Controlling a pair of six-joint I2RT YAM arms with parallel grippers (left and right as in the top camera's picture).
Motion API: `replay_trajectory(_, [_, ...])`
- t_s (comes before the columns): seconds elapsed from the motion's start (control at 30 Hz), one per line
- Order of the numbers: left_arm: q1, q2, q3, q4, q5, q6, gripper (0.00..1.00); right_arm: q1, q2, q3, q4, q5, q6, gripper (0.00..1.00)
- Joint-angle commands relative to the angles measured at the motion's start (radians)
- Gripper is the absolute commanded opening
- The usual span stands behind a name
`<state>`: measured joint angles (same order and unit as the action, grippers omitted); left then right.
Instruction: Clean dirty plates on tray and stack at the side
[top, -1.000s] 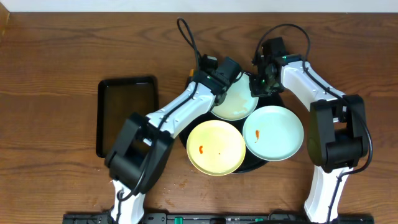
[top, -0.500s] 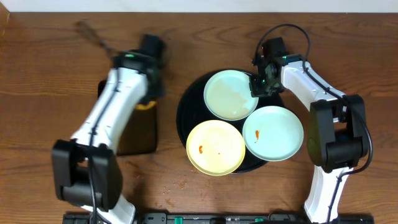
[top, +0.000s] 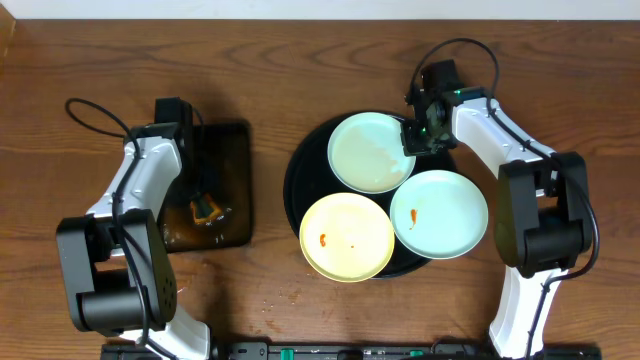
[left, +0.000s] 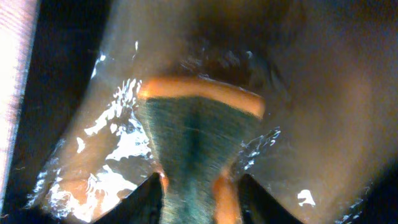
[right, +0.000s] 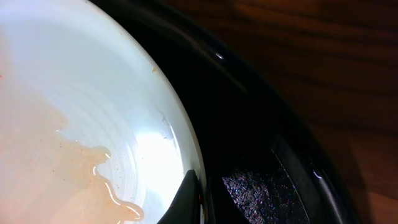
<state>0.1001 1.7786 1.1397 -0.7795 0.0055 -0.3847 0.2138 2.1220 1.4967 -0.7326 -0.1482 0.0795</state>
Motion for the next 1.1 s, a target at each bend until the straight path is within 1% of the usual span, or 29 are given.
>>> replay_trajectory(0.0, [-0.014, -0.027, 0.038, -0.002, 0.184, 0.06, 0.48, -0.003, 0.026, -0.03, -0.016, 0.069, 0.002, 0.01])
replay_trajectory(0.13, [-0.068, -0.072, 0.061, 0.055, 0.379, 0.06, 0.48, -0.003, 0.026, -0.03, -0.015, 0.069, 0.002, 0.01])
replay_trajectory(0.2, [-0.118, -0.088, 0.061, 0.111, 0.424, 0.059, 0.48, -0.003, 0.026, -0.03, -0.015, 0.069, 0.001, 0.01])
replay_trajectory(0.33, [-0.267, -0.063, 0.059, 0.256, 0.428, 0.058, 0.48, -0.003, 0.026, -0.03, -0.015, 0.069, 0.002, 0.01])
replay_trajectory(0.47, [-0.375, 0.003, 0.059, 0.392, 0.428, 0.031, 0.48, -0.003, 0.026, -0.03, -0.017, 0.067, 0.002, 0.01])
replay_trajectory(0.6, [-0.433, 0.08, 0.059, 0.496, 0.429, -0.016, 0.47, -0.003, 0.026, -0.03, -0.02, 0.061, 0.001, 0.01])
replay_trajectory(0.8, [-0.469, 0.184, 0.059, 0.578, 0.436, -0.066, 0.46, -0.003, 0.026, -0.03, -0.019, 0.046, 0.001, 0.01])
replay_trajectory(0.97, [-0.475, 0.247, 0.059, 0.581, 0.435, -0.066, 0.36, -0.003, 0.026, -0.03, -0.019, 0.043, 0.001, 0.01])
replay_trajectory(1.07, [-0.475, 0.27, 0.059, 0.587, 0.435, -0.082, 0.22, -0.003, 0.026, -0.03, -0.02, 0.042, 0.001, 0.01])
